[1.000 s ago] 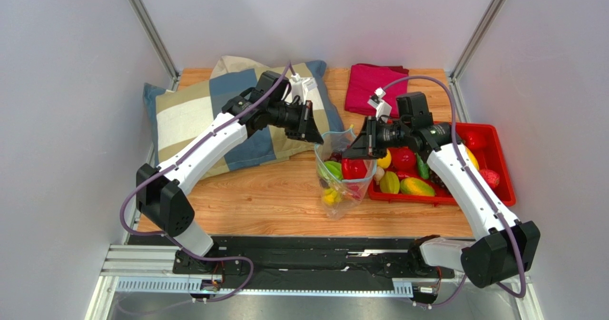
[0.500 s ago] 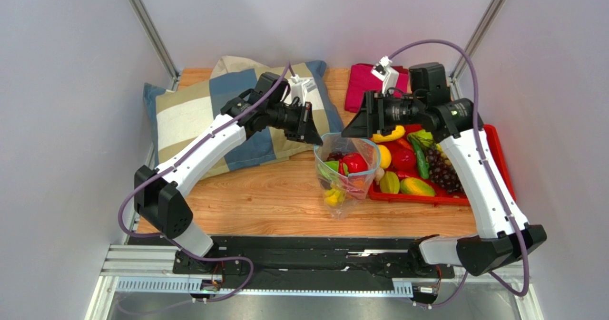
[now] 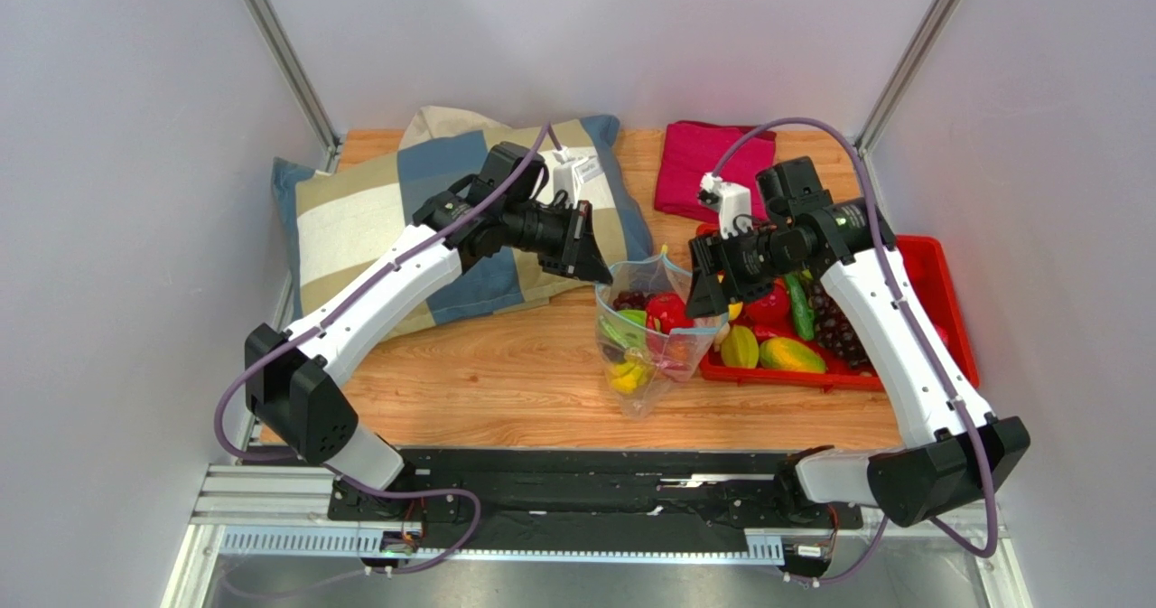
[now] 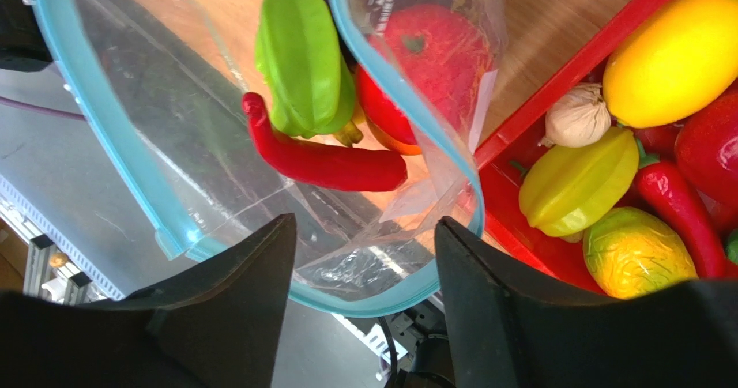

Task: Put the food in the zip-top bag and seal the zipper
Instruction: Adjust the zipper food storage bag at the center of the board, then zip the zipper food storage bag at the center of the board.

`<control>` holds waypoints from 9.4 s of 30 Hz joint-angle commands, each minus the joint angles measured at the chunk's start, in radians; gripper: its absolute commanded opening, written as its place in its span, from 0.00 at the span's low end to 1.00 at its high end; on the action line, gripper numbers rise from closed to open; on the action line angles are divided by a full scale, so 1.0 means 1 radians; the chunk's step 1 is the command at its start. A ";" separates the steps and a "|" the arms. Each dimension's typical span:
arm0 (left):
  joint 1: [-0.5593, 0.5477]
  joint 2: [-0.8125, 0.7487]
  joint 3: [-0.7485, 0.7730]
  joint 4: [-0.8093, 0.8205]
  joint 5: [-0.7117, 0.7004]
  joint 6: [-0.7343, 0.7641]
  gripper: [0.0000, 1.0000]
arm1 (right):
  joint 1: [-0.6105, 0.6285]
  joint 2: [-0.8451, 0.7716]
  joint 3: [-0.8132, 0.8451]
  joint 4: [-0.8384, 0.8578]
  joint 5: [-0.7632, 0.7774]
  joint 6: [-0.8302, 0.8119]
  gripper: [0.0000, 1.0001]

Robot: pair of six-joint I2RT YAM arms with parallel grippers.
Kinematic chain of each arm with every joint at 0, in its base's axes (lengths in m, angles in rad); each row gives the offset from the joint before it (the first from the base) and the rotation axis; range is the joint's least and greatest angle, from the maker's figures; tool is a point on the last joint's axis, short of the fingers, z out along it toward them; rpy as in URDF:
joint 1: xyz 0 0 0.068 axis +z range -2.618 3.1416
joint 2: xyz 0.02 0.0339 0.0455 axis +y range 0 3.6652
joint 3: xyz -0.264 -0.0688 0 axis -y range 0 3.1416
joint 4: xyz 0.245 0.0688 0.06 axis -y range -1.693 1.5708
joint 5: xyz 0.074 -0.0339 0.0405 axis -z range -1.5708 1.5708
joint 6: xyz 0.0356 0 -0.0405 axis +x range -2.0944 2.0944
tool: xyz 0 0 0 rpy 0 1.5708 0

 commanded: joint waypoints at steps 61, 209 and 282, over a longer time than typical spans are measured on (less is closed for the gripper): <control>0.009 -0.112 -0.094 0.108 0.005 -0.018 0.00 | -0.165 -0.001 -0.045 -0.235 -0.291 -0.328 0.75; 0.259 -0.384 -0.560 0.688 0.303 0.491 0.52 | 0.349 0.335 0.237 0.416 -0.101 -0.787 0.00; 0.202 -0.278 -0.511 0.745 0.346 0.581 0.00 | 0.301 0.396 0.363 0.325 -0.389 -0.624 0.39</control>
